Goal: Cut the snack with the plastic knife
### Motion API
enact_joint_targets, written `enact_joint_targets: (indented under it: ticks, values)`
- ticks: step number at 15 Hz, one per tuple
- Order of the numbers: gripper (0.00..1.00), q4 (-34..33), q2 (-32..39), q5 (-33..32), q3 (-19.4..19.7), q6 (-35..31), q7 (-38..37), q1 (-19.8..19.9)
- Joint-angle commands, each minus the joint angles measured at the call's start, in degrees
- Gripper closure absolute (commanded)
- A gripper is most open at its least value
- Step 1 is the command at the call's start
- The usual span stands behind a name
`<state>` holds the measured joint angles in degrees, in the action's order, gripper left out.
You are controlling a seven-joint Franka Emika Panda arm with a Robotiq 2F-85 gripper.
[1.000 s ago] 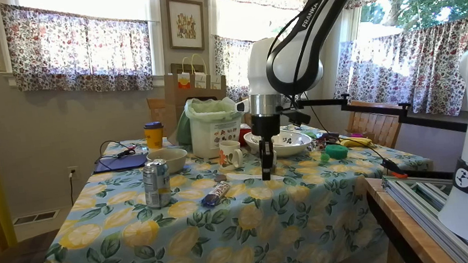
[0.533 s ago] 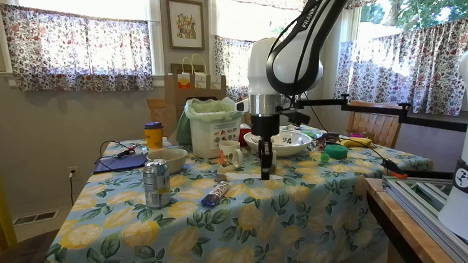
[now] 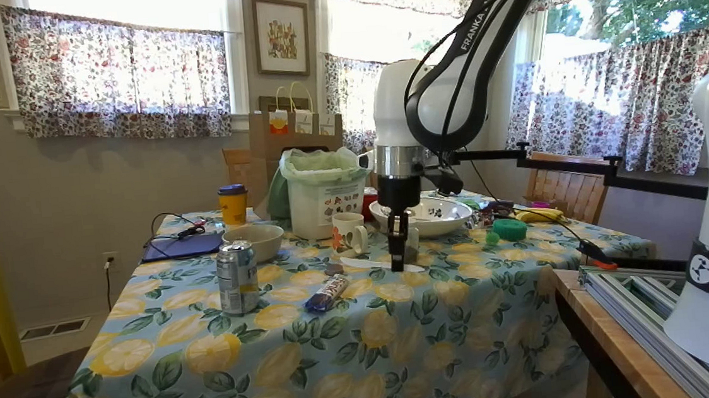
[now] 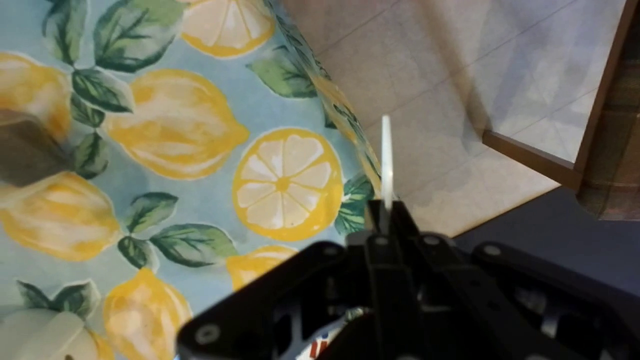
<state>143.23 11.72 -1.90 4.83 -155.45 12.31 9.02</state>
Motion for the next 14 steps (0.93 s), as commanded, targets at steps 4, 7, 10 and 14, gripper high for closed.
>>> enact_joint_targets:
  ticks: [4, 7, 10, 14]
  values:
    - [0.99, -2.9, 3.8, 0.6, 0.7, 1.2, -8.5, -1.9]
    - [0.99, -4.4, 5.1, 1.4, 0.2, 1.9, -10.2, -2.3]
    - [0.99, -7.2, 7.1, 1.6, 0.1, 3.5, -12.8, -3.2]
    - [0.99, -11.4, 10.2, 1.3, 0.6, 5.1, -15.5, -3.8]
